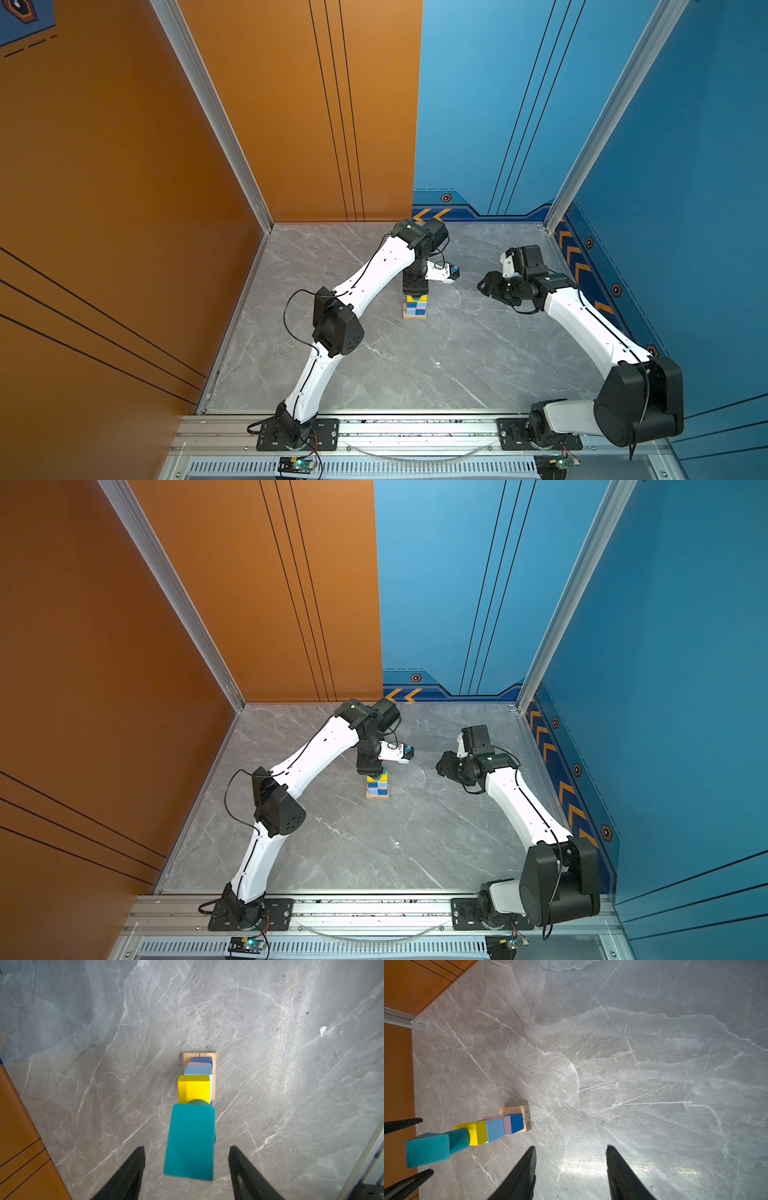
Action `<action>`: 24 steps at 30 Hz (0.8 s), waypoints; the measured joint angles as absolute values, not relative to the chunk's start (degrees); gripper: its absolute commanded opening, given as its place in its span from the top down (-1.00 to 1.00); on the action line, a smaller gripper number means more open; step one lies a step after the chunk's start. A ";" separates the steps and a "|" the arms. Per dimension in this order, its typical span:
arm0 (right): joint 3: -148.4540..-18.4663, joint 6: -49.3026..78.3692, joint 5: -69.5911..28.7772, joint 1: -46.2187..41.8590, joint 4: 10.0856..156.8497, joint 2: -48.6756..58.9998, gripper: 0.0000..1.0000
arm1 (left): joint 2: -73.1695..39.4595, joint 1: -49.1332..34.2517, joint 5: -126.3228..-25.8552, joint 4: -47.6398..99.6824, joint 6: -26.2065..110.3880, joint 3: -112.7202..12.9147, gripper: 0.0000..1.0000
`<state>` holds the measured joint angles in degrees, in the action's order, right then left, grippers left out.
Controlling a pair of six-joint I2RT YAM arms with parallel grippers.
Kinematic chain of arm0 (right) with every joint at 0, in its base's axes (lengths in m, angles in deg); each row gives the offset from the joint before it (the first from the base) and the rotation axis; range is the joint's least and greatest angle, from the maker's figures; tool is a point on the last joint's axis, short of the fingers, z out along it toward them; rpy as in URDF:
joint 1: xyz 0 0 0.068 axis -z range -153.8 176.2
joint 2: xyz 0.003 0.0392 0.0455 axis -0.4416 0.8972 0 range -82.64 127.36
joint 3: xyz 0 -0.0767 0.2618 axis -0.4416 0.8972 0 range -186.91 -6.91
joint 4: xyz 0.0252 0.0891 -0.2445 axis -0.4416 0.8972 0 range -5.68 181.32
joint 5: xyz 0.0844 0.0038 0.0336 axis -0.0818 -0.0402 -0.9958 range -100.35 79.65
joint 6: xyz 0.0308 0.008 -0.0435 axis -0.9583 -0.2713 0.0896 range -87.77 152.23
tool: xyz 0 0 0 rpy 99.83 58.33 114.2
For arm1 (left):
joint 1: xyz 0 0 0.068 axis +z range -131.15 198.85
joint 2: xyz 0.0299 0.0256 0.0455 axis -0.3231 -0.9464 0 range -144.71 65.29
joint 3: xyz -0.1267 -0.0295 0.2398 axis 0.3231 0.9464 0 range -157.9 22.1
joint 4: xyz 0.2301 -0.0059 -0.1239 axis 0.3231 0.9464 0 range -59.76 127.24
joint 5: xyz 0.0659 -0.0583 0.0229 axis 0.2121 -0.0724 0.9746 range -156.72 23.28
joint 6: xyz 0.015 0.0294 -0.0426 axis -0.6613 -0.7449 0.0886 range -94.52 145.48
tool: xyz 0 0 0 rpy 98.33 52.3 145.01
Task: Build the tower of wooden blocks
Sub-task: 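Open the left gripper and raise it away from the stack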
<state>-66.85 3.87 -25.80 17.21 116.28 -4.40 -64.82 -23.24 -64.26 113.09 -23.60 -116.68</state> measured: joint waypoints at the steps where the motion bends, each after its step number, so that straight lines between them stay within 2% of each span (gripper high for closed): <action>1: -66.85 3.87 -25.82 17.21 116.26 -4.40 -0.11 | -64.82 -23.24 -64.17 113.00 -23.68 -116.68 -0.60; 4: -66.85 3.85 -25.82 17.21 116.26 -4.38 -0.11 | -64.82 -23.26 -64.06 112.65 -23.64 -116.68 -0.94; 5: -66.85 3.87 -25.82 17.21 116.26 -4.40 -0.11 | -64.82 -23.28 -64.00 112.59 -23.68 -116.68 -0.96; 17: -66.83 3.85 -25.80 17.21 116.28 -4.55 -0.11 | -64.49 -24.68 -62.60 112.48 -22.92 -116.68 -0.95; 24: -66.83 3.83 -25.80 17.21 116.33 -7.55 -0.11 | -60.68 -25.99 -59.80 112.46 -20.38 -117.05 -0.95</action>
<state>-66.83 3.83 -25.80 17.21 116.33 -7.55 -60.68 -25.99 -59.80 112.46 -20.38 -117.05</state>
